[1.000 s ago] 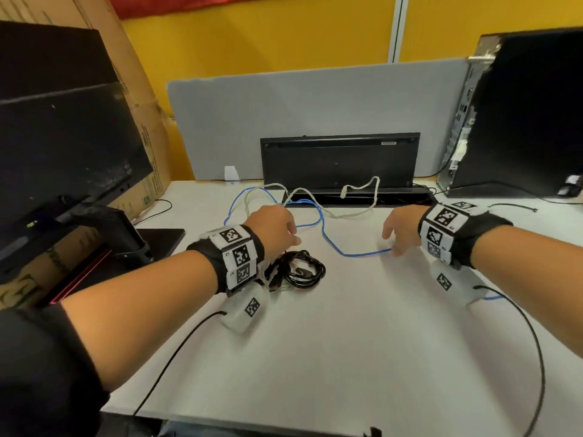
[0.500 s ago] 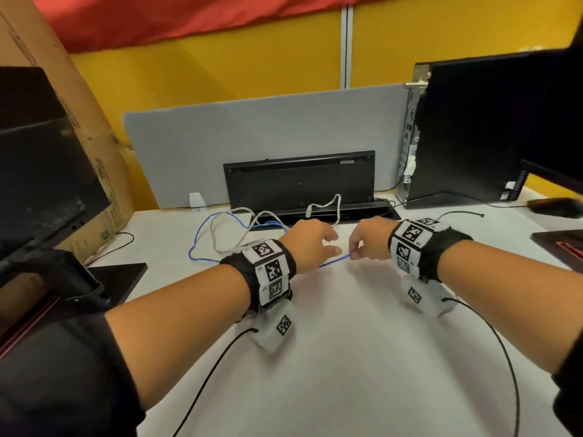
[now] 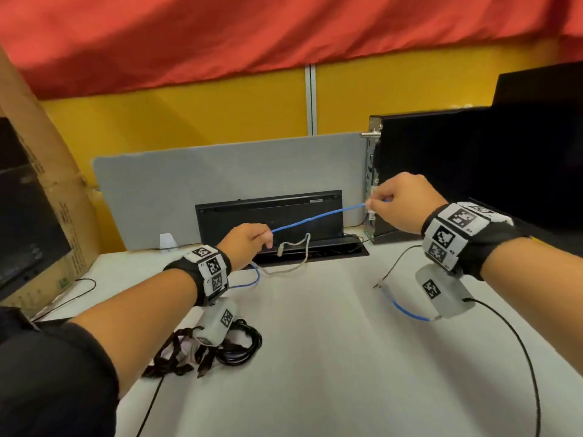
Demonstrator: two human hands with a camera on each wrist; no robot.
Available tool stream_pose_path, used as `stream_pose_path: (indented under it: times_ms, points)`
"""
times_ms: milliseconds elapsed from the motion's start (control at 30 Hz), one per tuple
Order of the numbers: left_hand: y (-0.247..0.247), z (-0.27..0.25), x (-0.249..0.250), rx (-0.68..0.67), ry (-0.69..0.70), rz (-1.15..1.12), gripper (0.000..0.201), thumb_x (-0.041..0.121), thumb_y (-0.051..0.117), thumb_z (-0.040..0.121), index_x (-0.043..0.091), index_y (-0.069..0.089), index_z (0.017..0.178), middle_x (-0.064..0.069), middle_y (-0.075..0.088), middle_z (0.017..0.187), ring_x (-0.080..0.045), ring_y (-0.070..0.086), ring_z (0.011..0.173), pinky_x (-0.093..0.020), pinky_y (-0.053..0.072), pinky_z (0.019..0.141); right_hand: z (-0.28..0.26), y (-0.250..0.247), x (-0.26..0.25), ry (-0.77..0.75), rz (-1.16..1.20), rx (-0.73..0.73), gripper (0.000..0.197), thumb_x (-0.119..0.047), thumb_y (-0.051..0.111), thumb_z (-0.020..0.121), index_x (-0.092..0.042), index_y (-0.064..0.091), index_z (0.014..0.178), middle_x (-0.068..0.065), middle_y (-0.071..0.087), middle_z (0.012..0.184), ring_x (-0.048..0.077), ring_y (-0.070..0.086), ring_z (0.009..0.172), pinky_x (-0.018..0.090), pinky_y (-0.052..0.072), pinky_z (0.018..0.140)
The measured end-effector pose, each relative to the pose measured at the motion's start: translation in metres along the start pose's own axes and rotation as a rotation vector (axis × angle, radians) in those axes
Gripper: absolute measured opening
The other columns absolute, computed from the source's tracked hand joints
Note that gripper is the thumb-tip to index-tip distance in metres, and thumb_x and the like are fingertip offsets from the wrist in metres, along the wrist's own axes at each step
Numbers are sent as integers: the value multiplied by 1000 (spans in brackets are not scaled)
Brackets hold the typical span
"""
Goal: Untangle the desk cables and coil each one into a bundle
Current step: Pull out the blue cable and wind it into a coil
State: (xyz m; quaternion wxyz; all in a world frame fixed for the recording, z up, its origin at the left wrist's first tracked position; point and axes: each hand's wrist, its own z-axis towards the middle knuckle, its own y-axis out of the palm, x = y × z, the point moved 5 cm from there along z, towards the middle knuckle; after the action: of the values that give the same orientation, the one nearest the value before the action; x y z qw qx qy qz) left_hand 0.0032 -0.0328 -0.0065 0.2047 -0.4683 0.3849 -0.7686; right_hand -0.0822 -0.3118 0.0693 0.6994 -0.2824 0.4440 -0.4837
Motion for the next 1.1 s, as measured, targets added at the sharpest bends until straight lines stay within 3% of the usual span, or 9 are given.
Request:
stream_pose_path:
  times_ms: [100, 233, 367, 433, 533, 700, 867, 967, 1100]
  points:
    - [-22, 11, -17, 13, -36, 65, 33, 18, 46, 98, 22, 59, 69, 1, 51, 66, -12, 46, 61, -22, 38, 60, -2, -21, 28, 126, 36, 171, 19, -27, 60, 91, -18, 75, 82, -6, 62, 65, 12, 57, 58, 20, 39, 50]
    - [-42, 19, -30, 100, -66, 58, 32, 16, 48, 98, 19, 61, 69, 0, 55, 70, -17, 50, 69, -27, 41, 68, -13, -34, 56, 243, 68, 300, 17, -25, 60, 91, -19, 74, 82, -5, 63, 66, 13, 58, 61, 19, 40, 50]
    - [-49, 26, -18, 181, -37, -31, 34, 17, 44, 100, 20, 62, 71, 2, 50, 64, -15, 45, 61, -27, 40, 60, -17, -15, 71, 330, -9, 130, 18, -24, 58, 93, -19, 75, 90, -4, 65, 74, 13, 59, 67, 23, 45, 56]
    - [-51, 28, -3, 195, -24, -70, 34, 20, 44, 101, 21, 61, 72, 4, 45, 60, -12, 40, 55, -26, 36, 54, -16, -1, 68, 377, -73, -80, 23, -17, 54, 93, -20, 73, 106, 1, 69, 95, 20, 64, 84, 31, 54, 74]
    - [-50, 31, 32, 146, 53, -47, 32, 22, 44, 102, 22, 61, 75, 0, 48, 64, -14, 42, 59, -27, 38, 58, -13, 3, 40, 298, -85, -145, 39, -7, 47, 90, -14, 63, 125, 10, 63, 125, 29, 61, 109, 35, 51, 91]
    - [-45, 35, 94, 84, 186, -32, 24, 23, 50, 100, 8, 62, 85, -4, 50, 69, -14, 42, 62, -28, 35, 64, 1, -6, -47, -22, 166, -7, 42, -23, 54, 93, -19, 54, 134, 0, 61, 131, 18, 55, 120, 25, 38, 95]
    - [-48, 36, 130, 55, 288, -37, 31, 24, 52, 99, -2, 63, 86, -3, 41, 63, -12, 34, 55, -23, 29, 51, 19, 1, -86, 27, 408, -95, 35, -36, 57, 94, -11, 65, 117, 8, 70, 98, 22, 66, 88, 43, 55, 89]
    - [-57, 35, 129, 21, 285, -15, 27, 28, 53, 99, 12, 68, 84, 3, 41, 61, -5, 34, 49, -15, 28, 47, 26, -6, -79, 46, 426, -27, 23, -28, 61, 94, -9, 72, 97, 2, 54, 62, 15, 49, 56, 33, 47, 58]
    - [-64, 35, 113, -45, 223, -28, 29, 31, 51, 99, 26, 65, 74, 7, 43, 60, -9, 38, 55, -25, 36, 60, 26, -15, -69, 31, 425, 24, 23, -35, 69, 86, -14, 76, 83, -2, 59, 59, 12, 51, 56, 27, 43, 57]
